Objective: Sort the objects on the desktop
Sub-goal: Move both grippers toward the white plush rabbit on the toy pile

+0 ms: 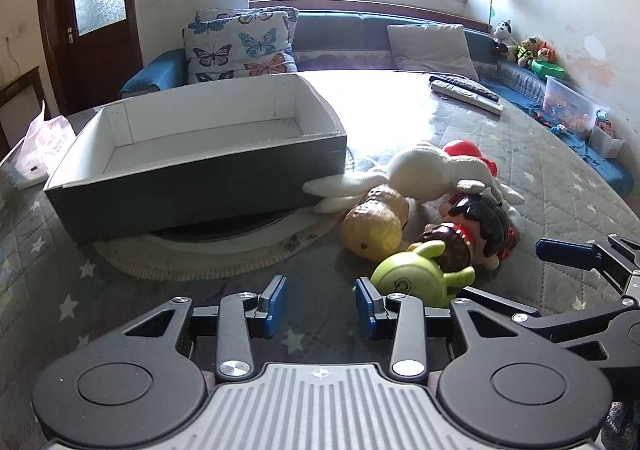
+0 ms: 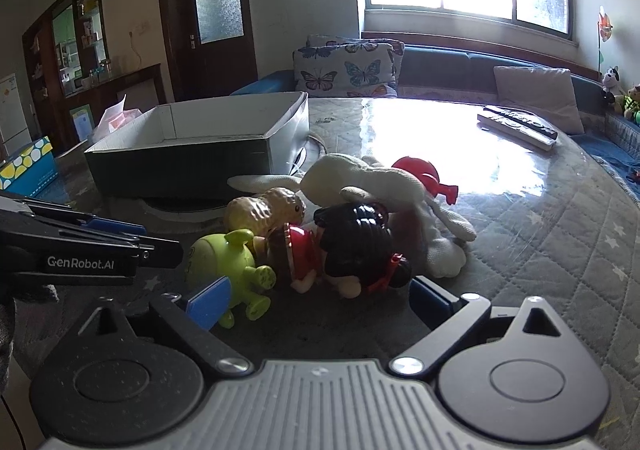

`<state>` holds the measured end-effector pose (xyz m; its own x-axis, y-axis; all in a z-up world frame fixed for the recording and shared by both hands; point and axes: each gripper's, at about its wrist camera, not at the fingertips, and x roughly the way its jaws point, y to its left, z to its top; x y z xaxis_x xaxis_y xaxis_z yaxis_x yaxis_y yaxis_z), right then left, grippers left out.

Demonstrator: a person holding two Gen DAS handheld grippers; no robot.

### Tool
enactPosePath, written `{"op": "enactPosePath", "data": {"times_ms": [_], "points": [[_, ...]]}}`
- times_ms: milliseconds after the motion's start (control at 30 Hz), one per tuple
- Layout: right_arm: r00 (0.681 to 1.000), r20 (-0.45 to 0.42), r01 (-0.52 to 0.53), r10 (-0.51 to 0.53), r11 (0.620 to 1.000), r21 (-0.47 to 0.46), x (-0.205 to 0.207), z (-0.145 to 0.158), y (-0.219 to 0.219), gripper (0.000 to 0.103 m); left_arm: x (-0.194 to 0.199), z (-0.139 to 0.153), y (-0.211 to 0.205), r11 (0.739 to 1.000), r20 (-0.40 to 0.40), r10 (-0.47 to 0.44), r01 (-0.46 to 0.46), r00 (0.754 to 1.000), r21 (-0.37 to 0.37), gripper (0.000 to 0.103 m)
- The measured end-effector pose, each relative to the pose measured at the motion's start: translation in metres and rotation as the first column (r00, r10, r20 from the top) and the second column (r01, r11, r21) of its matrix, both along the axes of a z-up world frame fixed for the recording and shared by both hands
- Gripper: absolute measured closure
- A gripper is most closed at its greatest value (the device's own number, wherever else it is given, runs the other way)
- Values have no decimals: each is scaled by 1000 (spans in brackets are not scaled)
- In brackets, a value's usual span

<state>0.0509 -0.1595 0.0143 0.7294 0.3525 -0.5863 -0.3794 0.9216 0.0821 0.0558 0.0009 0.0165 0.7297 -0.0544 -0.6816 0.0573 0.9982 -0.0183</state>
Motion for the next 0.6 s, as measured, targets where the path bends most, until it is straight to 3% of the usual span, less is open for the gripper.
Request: {"op": "enactPosePath", "data": {"times_ms": [600], "points": [[999, -1, 46, -46, 997, 66, 49, 20, -26, 16, 49, 14, -18, 993, 28, -116, 116, 993, -17, 65]]}}
